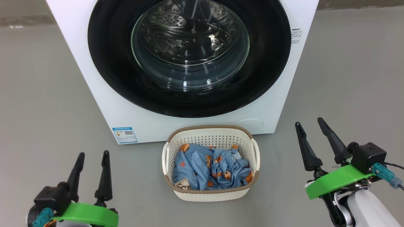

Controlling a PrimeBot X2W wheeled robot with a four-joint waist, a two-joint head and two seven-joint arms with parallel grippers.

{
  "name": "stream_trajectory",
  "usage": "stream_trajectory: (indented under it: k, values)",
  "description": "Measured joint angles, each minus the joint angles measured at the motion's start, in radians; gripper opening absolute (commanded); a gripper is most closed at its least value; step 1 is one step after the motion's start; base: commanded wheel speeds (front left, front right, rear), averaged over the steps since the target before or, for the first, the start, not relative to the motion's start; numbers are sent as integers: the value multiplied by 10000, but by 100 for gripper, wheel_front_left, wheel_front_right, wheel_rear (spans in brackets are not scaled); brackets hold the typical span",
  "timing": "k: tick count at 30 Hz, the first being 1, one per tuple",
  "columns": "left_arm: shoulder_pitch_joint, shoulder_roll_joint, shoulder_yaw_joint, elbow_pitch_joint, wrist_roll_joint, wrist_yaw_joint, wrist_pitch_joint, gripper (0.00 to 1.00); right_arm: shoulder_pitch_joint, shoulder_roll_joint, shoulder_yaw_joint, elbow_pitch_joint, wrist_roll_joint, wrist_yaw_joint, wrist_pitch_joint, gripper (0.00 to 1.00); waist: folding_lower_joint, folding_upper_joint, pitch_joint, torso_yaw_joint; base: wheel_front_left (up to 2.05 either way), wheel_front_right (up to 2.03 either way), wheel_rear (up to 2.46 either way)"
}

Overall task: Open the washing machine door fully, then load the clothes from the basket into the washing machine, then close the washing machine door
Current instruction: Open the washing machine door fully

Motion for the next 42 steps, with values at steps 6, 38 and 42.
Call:
stream_trajectory:
  k: [6,38,42]
  values:
    - [0,17,-59,33,0,2,0,100,0,0,38,13,0,0,0,100,0,0,-63,17,71,71,-142]
    - [6,19,-199,77,-105,134,0,100,3,-123,63,113,13,0,0,100,1,0,-167,-13,66,66,-133]
    - [6,40,-205,77,-107,182,0,100,3,-115,61,113,13,0,0,100,0,0,-147,-8,0,0,0]
